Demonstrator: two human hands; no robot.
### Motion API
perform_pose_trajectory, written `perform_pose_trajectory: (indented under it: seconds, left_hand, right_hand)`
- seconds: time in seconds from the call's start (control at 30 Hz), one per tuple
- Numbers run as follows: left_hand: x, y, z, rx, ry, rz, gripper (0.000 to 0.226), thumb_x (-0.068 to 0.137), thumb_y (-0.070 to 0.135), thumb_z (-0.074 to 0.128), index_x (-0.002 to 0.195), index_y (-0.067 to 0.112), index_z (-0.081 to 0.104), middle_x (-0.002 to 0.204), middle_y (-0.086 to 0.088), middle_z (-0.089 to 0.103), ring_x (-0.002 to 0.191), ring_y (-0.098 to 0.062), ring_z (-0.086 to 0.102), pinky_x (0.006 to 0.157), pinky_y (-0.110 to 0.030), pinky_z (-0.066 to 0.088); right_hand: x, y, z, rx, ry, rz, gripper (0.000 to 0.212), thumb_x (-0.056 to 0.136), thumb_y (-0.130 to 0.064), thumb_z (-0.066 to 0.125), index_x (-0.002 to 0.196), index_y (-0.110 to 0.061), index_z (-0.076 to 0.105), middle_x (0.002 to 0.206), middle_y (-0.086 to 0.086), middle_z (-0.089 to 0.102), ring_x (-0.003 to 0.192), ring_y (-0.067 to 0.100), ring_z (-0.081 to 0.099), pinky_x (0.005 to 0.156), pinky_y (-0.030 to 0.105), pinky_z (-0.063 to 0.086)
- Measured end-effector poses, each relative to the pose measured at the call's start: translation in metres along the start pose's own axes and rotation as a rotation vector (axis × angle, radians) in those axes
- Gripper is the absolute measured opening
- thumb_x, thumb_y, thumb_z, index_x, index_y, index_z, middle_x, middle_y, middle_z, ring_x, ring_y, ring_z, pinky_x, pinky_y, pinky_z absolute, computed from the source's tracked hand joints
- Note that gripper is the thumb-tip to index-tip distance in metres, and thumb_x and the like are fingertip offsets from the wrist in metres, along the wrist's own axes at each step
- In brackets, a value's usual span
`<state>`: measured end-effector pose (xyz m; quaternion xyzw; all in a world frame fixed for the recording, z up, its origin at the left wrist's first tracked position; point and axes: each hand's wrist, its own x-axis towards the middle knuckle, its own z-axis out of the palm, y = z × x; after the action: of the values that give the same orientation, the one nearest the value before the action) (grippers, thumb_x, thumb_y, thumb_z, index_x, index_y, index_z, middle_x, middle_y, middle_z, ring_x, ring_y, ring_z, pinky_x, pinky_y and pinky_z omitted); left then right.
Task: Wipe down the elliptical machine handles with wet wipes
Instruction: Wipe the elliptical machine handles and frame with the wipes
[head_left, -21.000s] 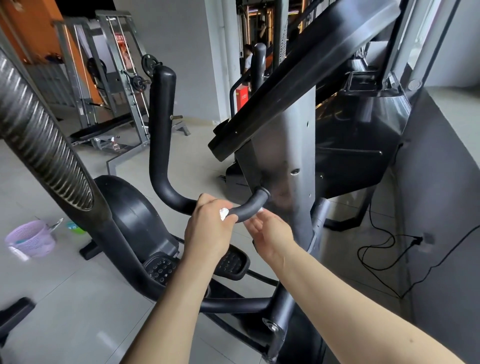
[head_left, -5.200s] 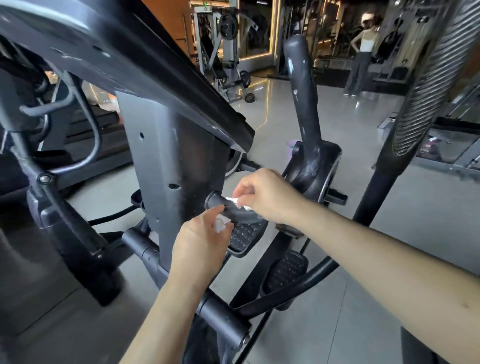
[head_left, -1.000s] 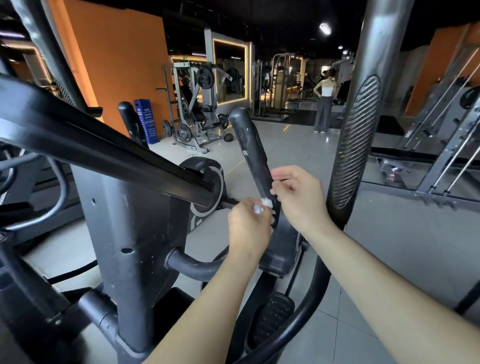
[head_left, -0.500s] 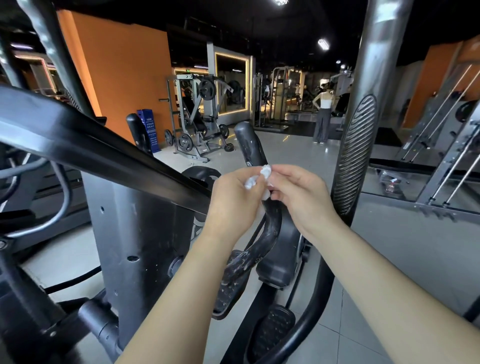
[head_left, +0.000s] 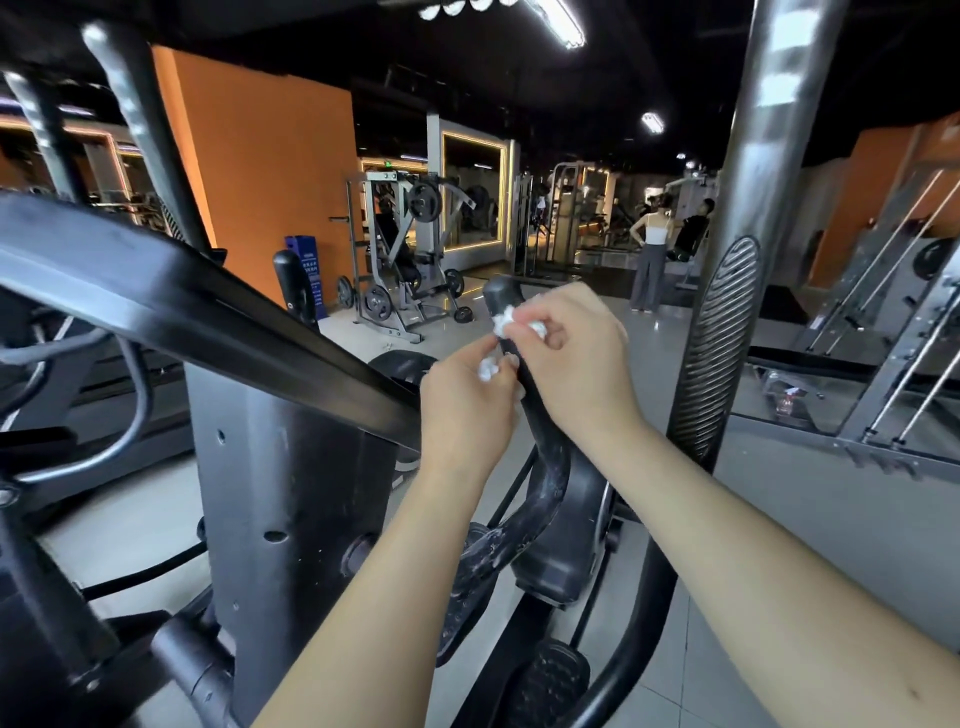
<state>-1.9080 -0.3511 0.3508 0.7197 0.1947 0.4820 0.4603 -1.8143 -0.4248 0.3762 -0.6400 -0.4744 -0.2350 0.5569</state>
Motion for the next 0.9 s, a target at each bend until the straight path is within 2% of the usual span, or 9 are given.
perform_pose_trajectory:
  seconds: [0.07, 0.17, 0.2, 0.3, 0.47, 0.6, 0.7, 0.8, 0.9]
  left_hand:
    - [-0.004, -0.009, 0.002, -0.022, -0.035, -0.036, 0.026, 0.101, 0.018, 0.062, 0.123, 0.026, 0.073, 0.075, 0.014, 0.073, 0.060, 0.007, 0.061, 0.059, -0.014, 0.051]
    - [-0.008, -0.022, 0.005, -0.037, -0.065, -0.116, 0.033, 0.100, 0.018, 0.062, 0.132, 0.022, 0.068, 0.096, -0.001, 0.078, 0.064, -0.002, 0.064, 0.069, -0.027, 0.059]
    - [-0.009, -0.023, 0.006, -0.037, -0.076, -0.128, 0.034, 0.099, 0.017, 0.062, 0.132, 0.021, 0.069, 0.098, -0.005, 0.078, 0.065, -0.007, 0.065, 0.072, -0.032, 0.060]
    - [-0.007, -0.029, 0.010, -0.049, -0.066, -0.148, 0.031, 0.098, 0.018, 0.063, 0.128, 0.020, 0.072, 0.086, 0.000, 0.076, 0.066, -0.013, 0.065, 0.072, -0.038, 0.060]
    - [-0.009, -0.038, 0.017, -0.093, -0.076, -0.237, 0.028, 0.099, 0.018, 0.064, 0.126, 0.016, 0.072, 0.072, 0.001, 0.073, 0.056, -0.017, 0.059, 0.066, -0.037, 0.055]
    - [-0.019, -0.045, 0.018, -0.108, -0.109, -0.231, 0.022, 0.098, 0.017, 0.064, 0.115, 0.021, 0.077, 0.070, 0.005, 0.072, 0.053, -0.012, 0.055, 0.061, -0.029, 0.049]
    - [-0.025, -0.046, 0.017, -0.154, -0.157, -0.223, 0.030, 0.101, 0.012, 0.061, 0.093, 0.035, 0.079, 0.070, 0.007, 0.072, 0.054, -0.010, 0.054, 0.061, -0.023, 0.045]
    - [-0.026, -0.048, 0.019, -0.151, -0.141, -0.258, 0.021, 0.100, 0.012, 0.061, 0.108, 0.019, 0.078, 0.073, 0.002, 0.073, 0.053, -0.009, 0.054, 0.062, -0.025, 0.046]
    - [-0.025, -0.050, 0.023, -0.127, -0.128, -0.270, 0.017, 0.100, 0.011, 0.062, 0.110, 0.014, 0.075, 0.077, -0.002, 0.074, 0.049, -0.005, 0.055, 0.058, -0.021, 0.047]
  right_hand:
    - [-0.024, 0.019, -0.003, -0.015, -0.018, 0.069, 0.008, 0.088, -0.012, 0.078, 0.086, -0.020, 0.078, 0.093, -0.011, 0.061, 0.084, -0.001, 0.060, 0.077, 0.014, 0.046]
    - [-0.043, 0.034, -0.003, 0.025, -0.010, 0.189, 0.011, 0.087, -0.016, 0.079, 0.086, -0.026, 0.077, 0.095, -0.009, 0.065, 0.085, 0.007, 0.067, 0.082, 0.039, 0.056]
    - [-0.038, 0.032, -0.002, 0.050, 0.000, 0.201, 0.011, 0.087, -0.016, 0.078, 0.085, -0.027, 0.077, 0.095, -0.008, 0.066, 0.086, 0.008, 0.068, 0.084, 0.039, 0.056]
    - [-0.008, 0.008, 0.000, 0.106, 0.035, 0.144, 0.009, 0.088, -0.015, 0.077, 0.086, -0.023, 0.077, 0.096, -0.006, 0.066, 0.090, 0.003, 0.064, 0.082, 0.021, 0.052]
    - [0.002, 0.006, -0.002, 0.115, 0.031, 0.104, 0.013, 0.089, -0.012, 0.074, 0.085, -0.025, 0.076, 0.097, -0.006, 0.067, 0.093, 0.003, 0.064, 0.082, 0.017, 0.049]
    - [-0.069, 0.047, -0.004, 0.123, 0.033, 0.309, 0.019, 0.089, -0.012, 0.077, 0.084, -0.030, 0.077, 0.095, -0.007, 0.068, 0.094, 0.005, 0.066, 0.089, 0.033, 0.052]
    - [-0.096, 0.062, -0.005, 0.110, 0.036, 0.416, 0.018, 0.088, -0.013, 0.078, 0.082, -0.029, 0.076, 0.092, -0.009, 0.071, 0.097, 0.008, 0.066, 0.092, 0.044, 0.052]
    - [-0.066, 0.049, 0.001, 0.192, 0.063, 0.400, 0.017, 0.086, -0.017, 0.078, 0.081, -0.033, 0.076, 0.092, -0.009, 0.072, 0.097, 0.016, 0.071, 0.092, 0.049, 0.055]
    - [-0.033, 0.031, 0.004, 0.222, 0.089, 0.296, 0.016, 0.088, -0.015, 0.077, 0.082, -0.030, 0.074, 0.096, -0.004, 0.068, 0.092, 0.013, 0.070, 0.091, 0.040, 0.056]
